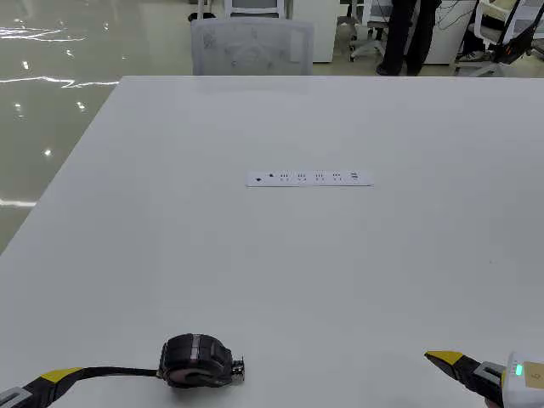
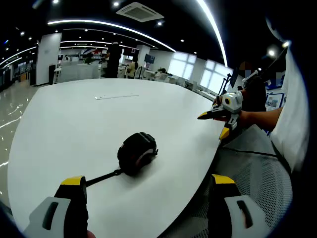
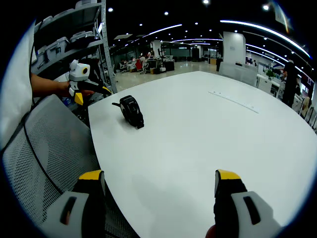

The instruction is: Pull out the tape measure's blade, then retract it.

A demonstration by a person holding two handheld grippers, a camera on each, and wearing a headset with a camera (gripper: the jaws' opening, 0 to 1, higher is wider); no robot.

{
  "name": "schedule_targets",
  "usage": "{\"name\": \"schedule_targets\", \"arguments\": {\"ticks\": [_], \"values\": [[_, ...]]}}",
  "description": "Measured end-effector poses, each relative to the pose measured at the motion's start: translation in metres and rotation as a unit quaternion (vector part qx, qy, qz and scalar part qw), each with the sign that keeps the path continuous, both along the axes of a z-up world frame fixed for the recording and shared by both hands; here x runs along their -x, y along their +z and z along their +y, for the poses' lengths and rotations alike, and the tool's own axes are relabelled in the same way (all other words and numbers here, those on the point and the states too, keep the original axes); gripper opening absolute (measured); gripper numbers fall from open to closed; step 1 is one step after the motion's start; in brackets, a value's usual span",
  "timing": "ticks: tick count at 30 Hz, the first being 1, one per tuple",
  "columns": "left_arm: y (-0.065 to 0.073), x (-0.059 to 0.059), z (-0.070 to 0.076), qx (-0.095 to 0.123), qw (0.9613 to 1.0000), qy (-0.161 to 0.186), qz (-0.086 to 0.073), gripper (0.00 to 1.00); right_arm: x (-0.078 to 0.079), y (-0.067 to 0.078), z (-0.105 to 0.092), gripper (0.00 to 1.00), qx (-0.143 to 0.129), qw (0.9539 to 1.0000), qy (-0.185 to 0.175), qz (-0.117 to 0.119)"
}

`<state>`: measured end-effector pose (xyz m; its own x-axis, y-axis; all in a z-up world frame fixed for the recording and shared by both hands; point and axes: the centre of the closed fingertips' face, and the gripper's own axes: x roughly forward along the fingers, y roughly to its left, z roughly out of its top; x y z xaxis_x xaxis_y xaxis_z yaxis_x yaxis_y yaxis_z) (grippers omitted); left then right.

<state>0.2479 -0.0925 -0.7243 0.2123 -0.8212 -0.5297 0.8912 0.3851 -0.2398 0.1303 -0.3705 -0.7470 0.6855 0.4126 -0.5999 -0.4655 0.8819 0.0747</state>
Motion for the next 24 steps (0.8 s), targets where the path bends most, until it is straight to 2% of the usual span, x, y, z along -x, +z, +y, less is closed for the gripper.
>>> {"name": "schedule_targets", "arguments": {"ticks": [10,15,24], "values": [[0.0015,-0.0023,-0.0011,0.001,1.0,-0.002,-0.004,1.0,0.0,-0.0018,-0.0011,0.93,0.004,1.0,0.003,0.006],[-0.0003,-0.0021,0.0003,0.004,1.0,-0.002,0.003,1.0,0.001,-0.0053,-0.0011,0.93,0.004,0.9999,0.004,0.01],[-0.0013,-0.0018,0.0012,0.002,1.0,-0.004,0.005,1.0,0.0004,-0.006,-0.001,0.93,0.003,0.9999,0.005,0.012]]}}
